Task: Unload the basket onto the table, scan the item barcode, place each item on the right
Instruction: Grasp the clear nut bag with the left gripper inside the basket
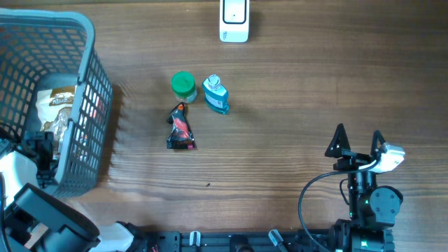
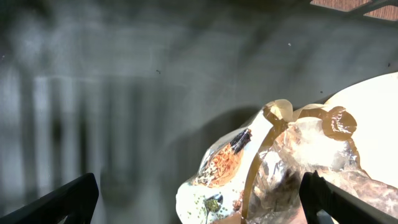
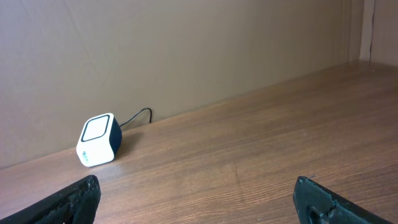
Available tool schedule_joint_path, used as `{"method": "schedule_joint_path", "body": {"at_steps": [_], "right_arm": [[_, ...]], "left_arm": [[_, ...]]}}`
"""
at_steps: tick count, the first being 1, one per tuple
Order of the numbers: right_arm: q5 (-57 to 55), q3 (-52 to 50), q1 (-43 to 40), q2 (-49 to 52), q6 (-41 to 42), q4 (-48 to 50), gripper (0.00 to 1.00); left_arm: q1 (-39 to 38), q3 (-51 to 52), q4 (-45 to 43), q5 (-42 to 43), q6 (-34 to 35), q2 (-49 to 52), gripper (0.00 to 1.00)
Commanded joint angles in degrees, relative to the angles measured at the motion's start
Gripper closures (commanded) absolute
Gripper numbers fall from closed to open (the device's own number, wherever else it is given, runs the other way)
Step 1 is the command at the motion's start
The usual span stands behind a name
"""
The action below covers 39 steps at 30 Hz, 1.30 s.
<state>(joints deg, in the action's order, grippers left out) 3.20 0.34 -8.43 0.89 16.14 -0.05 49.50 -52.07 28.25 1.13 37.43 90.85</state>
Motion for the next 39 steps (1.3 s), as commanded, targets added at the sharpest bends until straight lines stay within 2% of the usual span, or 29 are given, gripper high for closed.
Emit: {"method": "schedule_joint_path", "body": {"at_steps": [1, 6, 12, 21, 28, 33, 35, 39], "right_arm": [[0.7, 0.0, 0.1, -0.5, -1.0, 0.2, 0.0], [0.7, 0.0, 0.1, -0.5, -1.0, 0.2, 0.0], [0.7, 0.0, 0.1, -0.5, -1.0, 0.2, 0.0], [0.7, 0.0, 0.1, -0.5, -0.9, 0.2, 0.0], [0.7, 0.0, 0.1, -0.5, -1.0, 0.2, 0.0], [0.7, 0.0, 0.1, -0.5, -0.9, 0.2, 0.0], [0.7, 0.0, 0.1, -0.5, -1.0, 0.2, 0.0], [0.7, 0.0, 0.1, -0.5, -1.0, 0.2, 0.0]], "left_arm": [[-0.4, -0.9, 0.3, -0.9, 0.5, 1.1, 0.0], [-3.9, -0.9, -5.7, 1.2, -2.6, 1.1, 0.0], [-7.9, -0.8, -8.0, 1.2, 0.0, 1.1, 0.0], [-8.0, -0.7, -8.5, 2.5, 0.8, 8.4, 0.0], [-8.0, -0.7, -14.0, 8.7, 0.8, 13.0, 0.0], [-8.8, -0.7, -11.9, 15.2, 0.2, 13.1, 0.0], [-10.1, -0.7, -8.9, 18.9, -2.6, 13.1, 0.0], [-12.1, -0.7, -7.9, 19.7, -4.2, 13.1, 0.0]]}}
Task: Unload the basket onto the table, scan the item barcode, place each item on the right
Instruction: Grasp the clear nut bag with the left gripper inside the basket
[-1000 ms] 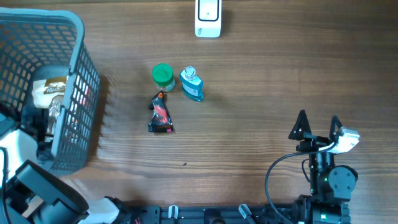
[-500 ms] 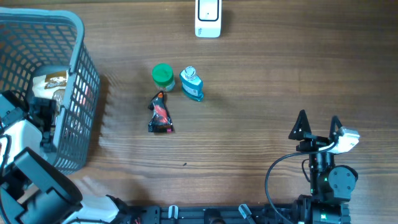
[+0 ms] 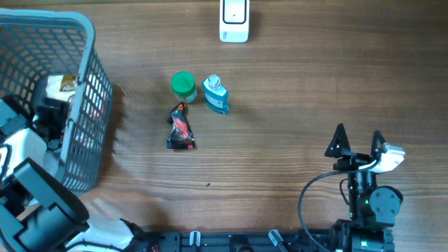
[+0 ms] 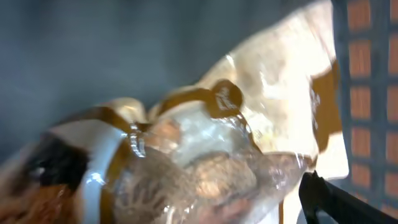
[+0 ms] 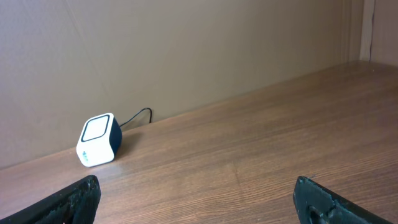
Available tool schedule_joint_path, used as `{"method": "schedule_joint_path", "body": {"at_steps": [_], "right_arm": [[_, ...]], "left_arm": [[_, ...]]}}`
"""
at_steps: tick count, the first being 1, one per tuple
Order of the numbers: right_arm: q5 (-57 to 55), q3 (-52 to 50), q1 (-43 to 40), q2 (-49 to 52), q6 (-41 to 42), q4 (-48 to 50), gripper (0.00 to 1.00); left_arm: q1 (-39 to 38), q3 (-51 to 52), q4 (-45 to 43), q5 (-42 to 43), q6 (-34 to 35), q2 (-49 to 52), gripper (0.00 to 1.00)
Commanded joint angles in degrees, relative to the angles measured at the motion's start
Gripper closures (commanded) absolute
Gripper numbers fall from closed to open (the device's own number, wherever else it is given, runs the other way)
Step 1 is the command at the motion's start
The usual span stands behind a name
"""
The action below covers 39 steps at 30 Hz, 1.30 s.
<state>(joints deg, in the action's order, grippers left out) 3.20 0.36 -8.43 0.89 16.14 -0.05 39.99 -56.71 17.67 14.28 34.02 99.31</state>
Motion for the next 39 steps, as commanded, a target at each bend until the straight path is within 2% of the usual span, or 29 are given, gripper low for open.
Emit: {"method": "schedule_joint_path", "body": {"at_steps": [1, 5, 10, 13, 15, 19, 22, 25, 26, 31, 39], "right_arm": [[0.7, -0.1, 0.1, -0.5, -1.0, 0.2, 0.0], [0.7, -0.1, 0.1, -0.5, -1.0, 0.2, 0.0], [0.7, -0.1, 0.1, -0.5, -0.9, 0.2, 0.0], [0.7, -0.1, 0.1, -0.5, -1.0, 0.2, 0.0], [0.7, -0.1, 0.1, -0.5, -1.0, 0.2, 0.0], [0.7, -0.1, 0.1, -0.5, -1.0, 0.2, 0.0], [0.7, -0.1, 0.1, -0.5, -0.9, 0.2, 0.0], [0.7, -0.1, 0.1, -0.5, -0.9, 0.2, 0.0], [0.7, -0.1, 0.1, -0.5, -1.0, 0.2, 0.0], [0.7, -0.1, 0.1, -0.5, -1.0, 0.2, 0.0], [0.7, -0.1, 0.1, -0.5, -1.0, 0.2, 0.0]], "left_arm": [[-2.8, 4.0, 2.4, 7.4, -0.8, 4.7, 0.0], [-3.6, 4.0, 0.3, 7.8, -0.8, 4.7, 0.02], [-4.0, 4.0, -0.1, 8.0, -0.6, 4.7, 0.32], [-3.9, 4.0, -0.3, 9.0, -0.6, 4.7, 0.38], [-3.9, 4.0, -0.8, 10.6, -0.5, 4.7, 0.5], [-3.9, 3.7, -1.6, 13.0, -0.1, 3.3, 0.6], [-3.9, 3.1, -1.5, 13.6, -0.1, 0.7, 0.6], [-3.8, 3.0, -1.4, 13.6, -0.1, -4.2, 0.71], [-3.8, 3.0, -1.4, 13.6, -0.1, -6.3, 0.73], [-3.8, 3.0, -1.3, 13.6, 2.5, -13.7, 0.74], [-3.7, 2.7, 0.0, 13.5, 2.9, -24.7, 0.74]]}}
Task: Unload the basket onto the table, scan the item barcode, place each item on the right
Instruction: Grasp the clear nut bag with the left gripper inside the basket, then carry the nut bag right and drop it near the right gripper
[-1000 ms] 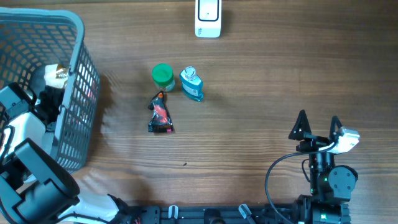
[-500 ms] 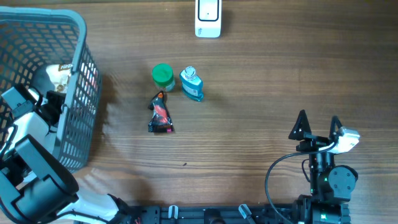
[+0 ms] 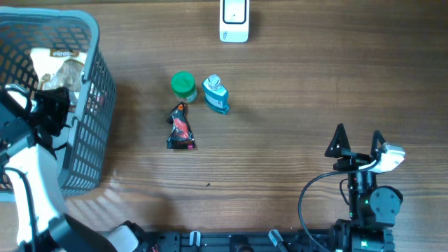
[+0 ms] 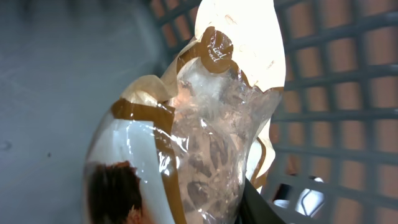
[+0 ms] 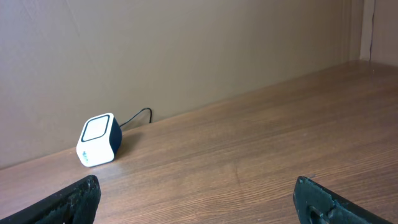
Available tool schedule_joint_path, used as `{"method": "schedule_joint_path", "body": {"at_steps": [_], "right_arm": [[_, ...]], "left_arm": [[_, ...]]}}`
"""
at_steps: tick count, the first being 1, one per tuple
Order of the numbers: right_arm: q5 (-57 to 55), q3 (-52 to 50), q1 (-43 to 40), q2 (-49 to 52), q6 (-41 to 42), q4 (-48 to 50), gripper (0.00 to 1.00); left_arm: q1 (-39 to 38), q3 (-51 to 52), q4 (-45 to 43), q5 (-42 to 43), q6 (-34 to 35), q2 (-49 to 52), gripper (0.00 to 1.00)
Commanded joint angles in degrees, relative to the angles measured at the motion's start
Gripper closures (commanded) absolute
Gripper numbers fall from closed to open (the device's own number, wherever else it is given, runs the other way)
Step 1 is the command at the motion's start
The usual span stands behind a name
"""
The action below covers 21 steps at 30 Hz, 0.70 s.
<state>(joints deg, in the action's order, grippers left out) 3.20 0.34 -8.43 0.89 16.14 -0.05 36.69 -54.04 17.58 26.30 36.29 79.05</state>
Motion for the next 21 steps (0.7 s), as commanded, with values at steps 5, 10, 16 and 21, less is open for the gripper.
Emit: {"method": "schedule_joint_path", "body": {"at_steps": [5, 10, 16, 21], "right_arm": [[0.7, 0.0, 0.1, -0.5, -1.0, 0.2, 0.0], [0.7, 0.0, 0.1, -0.5, -1.0, 0.2, 0.0], [0.7, 0.0, 0.1, -0.5, -0.9, 0.2, 0.0], [0.7, 0.0, 0.1, -0.5, -0.9, 0.2, 0.0]], "left_arm": [[1.3, -2.1, 2.6, 1.7, 1.7, -9.5, 0.78], [4.0, -7.5, 8.7, 1.7, 0.0, -15.7, 0.77], [7.7, -13.2, 14.1, 2.7, 0.0, -21.2, 0.76], [7.7, -13.9, 14.7, 14.1, 0.4, -23.8, 0.74]]}}
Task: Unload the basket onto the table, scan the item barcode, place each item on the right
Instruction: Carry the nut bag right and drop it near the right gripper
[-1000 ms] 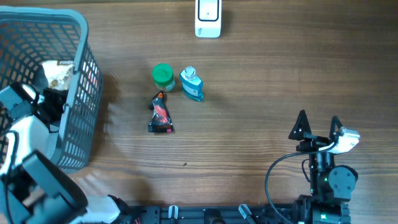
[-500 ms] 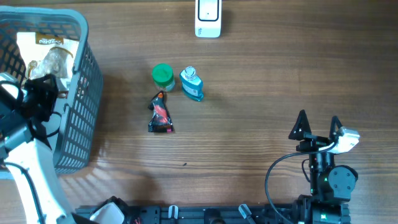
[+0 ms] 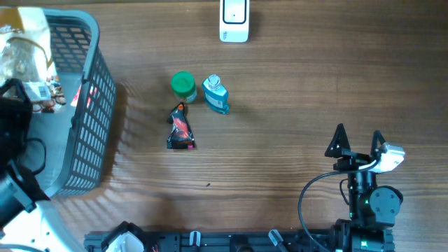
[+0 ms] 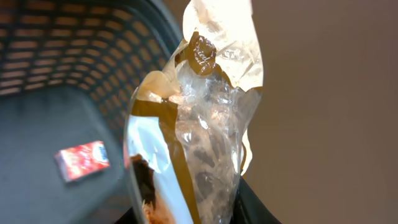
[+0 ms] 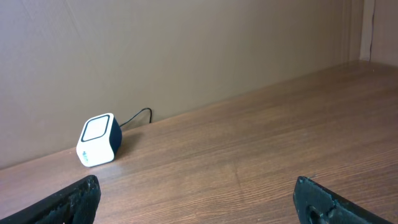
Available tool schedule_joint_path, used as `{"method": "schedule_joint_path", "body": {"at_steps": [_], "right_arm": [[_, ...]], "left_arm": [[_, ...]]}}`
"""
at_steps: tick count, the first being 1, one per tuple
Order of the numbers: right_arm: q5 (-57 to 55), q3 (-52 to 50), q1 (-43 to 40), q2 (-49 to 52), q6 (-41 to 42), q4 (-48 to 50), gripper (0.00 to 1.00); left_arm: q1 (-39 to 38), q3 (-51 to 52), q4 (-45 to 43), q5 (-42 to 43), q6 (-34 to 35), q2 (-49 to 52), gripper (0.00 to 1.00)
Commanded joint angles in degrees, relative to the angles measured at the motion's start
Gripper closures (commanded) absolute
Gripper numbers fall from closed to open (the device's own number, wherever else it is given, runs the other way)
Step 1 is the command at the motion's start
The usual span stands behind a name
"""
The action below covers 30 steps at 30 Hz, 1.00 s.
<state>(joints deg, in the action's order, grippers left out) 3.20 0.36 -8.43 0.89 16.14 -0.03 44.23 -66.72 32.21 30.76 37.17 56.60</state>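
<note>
A crinkly clear snack bag (image 3: 26, 49) with brown and white print hangs above the grey basket (image 3: 94, 105) at the table's left. My left gripper (image 3: 15, 98) is shut on its lower end. In the left wrist view the bag (image 4: 205, 112) stands upright between the fingers of that gripper (image 4: 186, 214), with the basket wall (image 4: 74, 56) below it. The white scanner (image 3: 234, 19) stands at the far edge, also seen in the right wrist view (image 5: 99, 139). My right gripper (image 3: 358, 142) rests open near the front right, its jaws (image 5: 196, 193) holding nothing.
On the table's middle stand a green-capped jar (image 3: 183, 85) and a blue bottle (image 3: 216, 94), with a red and black pouch (image 3: 180, 129) lying in front of them. A red packet (image 4: 81, 160) lies on the basket floor.
My left gripper has risen with the bag from inside the basket to above its rim. The basket floor and a red packet now show below. The right arm has not moved.
My left gripper was open inside the basket, just above the bag. Then it was close against the bag. Then it was shut on the bag, held up within the basket walls, and now the bag hangs over the rim.
</note>
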Motion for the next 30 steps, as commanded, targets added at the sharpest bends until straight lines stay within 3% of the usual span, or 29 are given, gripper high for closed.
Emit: {"method": "schedule_joint_path", "body": {"at_steps": [1, 4, 9, 20, 30], "right_arm": [[0.7, -0.1, 0.1, -0.5, -1.0, 0.1, 0.0], [0.7, -0.1, 0.1, -0.5, -1.0, 0.1, 0.0], [0.7, -0.1, 0.1, -0.5, -1.0, 0.1, 0.0], [0.7, -0.1, 0.1, -0.5, -1.0, 0.1, 0.0], [0.7, -0.1, 0.1, -0.5, -0.9, 0.1, 0.0]], "left_arm": [[0.1, -1.2, 0.2, 12.4, -0.4, -1.6, 0.73], [-0.4, -1.2, 0.2, 23.5, 0.8, -1.5, 0.77], [-10.4, -1.2, 0.2, 29.0, 1.4, -1.4, 0.77], [-53.1, -1.2, -0.4, 17.6, 0.5, 4.1, 0.76], [-73.9, -1.0, 2.3, 5.7, -2.7, 25.6, 0.77]]}}
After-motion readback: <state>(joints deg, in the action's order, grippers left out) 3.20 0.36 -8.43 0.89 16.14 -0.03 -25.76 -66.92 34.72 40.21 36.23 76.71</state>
